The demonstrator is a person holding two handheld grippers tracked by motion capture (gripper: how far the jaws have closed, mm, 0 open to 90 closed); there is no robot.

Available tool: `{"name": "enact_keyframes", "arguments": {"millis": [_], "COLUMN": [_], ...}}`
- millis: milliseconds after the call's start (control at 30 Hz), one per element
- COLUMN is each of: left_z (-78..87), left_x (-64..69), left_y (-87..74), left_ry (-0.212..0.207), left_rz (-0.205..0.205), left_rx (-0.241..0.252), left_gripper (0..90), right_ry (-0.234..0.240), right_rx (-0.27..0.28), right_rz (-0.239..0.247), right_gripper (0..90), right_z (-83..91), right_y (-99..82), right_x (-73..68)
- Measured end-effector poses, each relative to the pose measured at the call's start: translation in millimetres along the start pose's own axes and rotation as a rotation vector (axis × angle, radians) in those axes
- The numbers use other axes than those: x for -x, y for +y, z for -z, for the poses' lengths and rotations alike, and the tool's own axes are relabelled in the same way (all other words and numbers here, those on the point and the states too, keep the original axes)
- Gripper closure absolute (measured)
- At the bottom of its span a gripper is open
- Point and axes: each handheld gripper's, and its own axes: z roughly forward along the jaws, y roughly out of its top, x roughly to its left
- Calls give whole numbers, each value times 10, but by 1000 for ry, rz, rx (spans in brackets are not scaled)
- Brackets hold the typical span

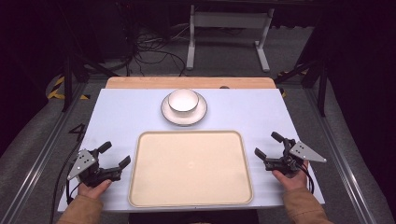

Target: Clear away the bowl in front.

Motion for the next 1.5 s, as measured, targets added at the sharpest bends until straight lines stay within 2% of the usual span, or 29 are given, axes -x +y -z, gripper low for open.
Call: {"name": "enact_keyframes", "arguments": {"millis": [333, 367, 400, 433, 533, 700, 800, 833, 933, 1200, 1267, 1367, 1500], "left_z": [9, 2, 2, 2, 11, 6, 15, 15, 5, 21, 35, 43, 35], "left_x": [4, 14, 34, 34, 56, 110, 120, 113, 106, 165, 163, 167, 184], "left_y": [19, 31, 46, 46, 88, 156, 208, 265, 315, 550, 627, 680, 758], "left_ry": [26, 38, 76, 76, 57, -2, -2, 2, -16, -10, -9, -3, -18], "left_rz": [39, 20, 10, 10, 27, 18, 11, 34, 55, -25, -24, -28, -43], "left_rx": [18, 14, 14, 14, 34, 41, 47, 48, 50, 72, 98, 103, 78], "left_gripper": [75, 71, 53, 54, 60, 61, 98, 111, 113, 109, 114, 123, 161], "right_ry": [2, 1, 1, 1, 0, -3, -1, -3, -2, 0, 2, 4, 7], "right_rx": [2, 2, 3, 3, 5, 3, 3, 2, 0, 0, -1, -2, -2], "right_rz": [-6, -7, -7, -7, -11, -15, -12, -13, -15, -11, -10, -11, -11], "right_gripper": [30, 30, 31, 31, 30, 30, 30, 30, 30, 30, 30, 32, 32], "right_z": [0, 0, 0, 0, 1, 3, 0, 1, 0, -2, -2, -1, -2], "right_y": [0, 0, 0, 0, -1, 0, 0, 0, 0, 1, 1, 1, 1], "right_x": [7, 8, 9, 9, 13, 15, 13, 14, 15, 11, 11, 16, 14]}}
